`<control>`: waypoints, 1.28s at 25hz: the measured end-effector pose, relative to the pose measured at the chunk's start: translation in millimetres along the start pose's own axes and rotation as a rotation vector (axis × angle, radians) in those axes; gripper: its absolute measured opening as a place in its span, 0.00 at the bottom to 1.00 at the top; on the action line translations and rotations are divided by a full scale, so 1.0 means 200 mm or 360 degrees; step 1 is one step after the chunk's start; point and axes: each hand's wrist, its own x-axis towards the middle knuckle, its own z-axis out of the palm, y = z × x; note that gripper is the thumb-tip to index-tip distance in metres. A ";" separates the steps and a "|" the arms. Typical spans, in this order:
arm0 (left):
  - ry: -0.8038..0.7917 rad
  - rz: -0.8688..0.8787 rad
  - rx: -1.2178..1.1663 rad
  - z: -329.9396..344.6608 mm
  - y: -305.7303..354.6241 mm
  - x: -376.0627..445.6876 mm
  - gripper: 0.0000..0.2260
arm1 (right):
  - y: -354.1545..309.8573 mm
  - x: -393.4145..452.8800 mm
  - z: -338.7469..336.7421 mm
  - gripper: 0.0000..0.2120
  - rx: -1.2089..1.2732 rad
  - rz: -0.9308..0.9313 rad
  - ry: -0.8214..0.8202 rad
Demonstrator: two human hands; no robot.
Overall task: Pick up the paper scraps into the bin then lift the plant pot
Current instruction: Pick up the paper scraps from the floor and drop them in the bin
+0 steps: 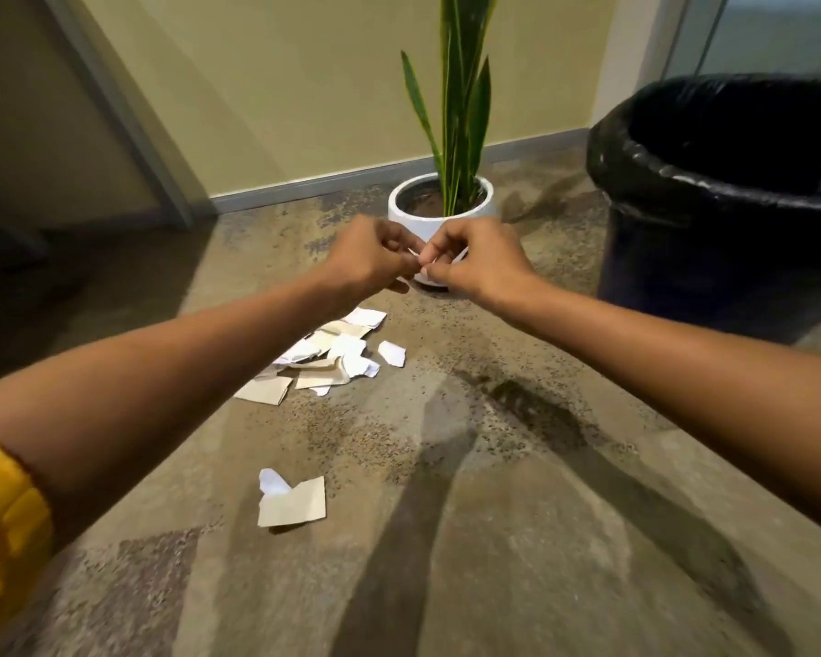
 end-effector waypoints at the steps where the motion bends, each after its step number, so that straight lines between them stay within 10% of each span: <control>1: -0.0015 -0.0059 0.0052 -0.03 -0.10 -0.04 0.05 | 0.01 -0.02 0.10 0.06 -0.0010 0.0014 -0.0112; 7: -0.0099 -0.0477 0.0363 -0.30 -0.71 -0.22 0.08 | 0.07 -0.22 0.73 0.02 -0.0096 0.0028 -0.0804; 15: -0.0147 -0.0642 0.1152 -0.41 -1.07 -0.16 0.24 | 0.05 -0.40 1.16 0.43 -0.0972 -0.0685 -0.1633; 22: -0.0402 -0.0326 0.1432 -0.22 -1.09 0.03 0.37 | 0.06 -0.40 1.13 0.19 -0.0954 -0.0813 -0.1535; 32: -0.0160 -0.0251 0.1270 -0.13 -0.90 0.12 0.12 | 0.23 -0.31 0.82 0.15 -0.0252 -0.0124 -0.1055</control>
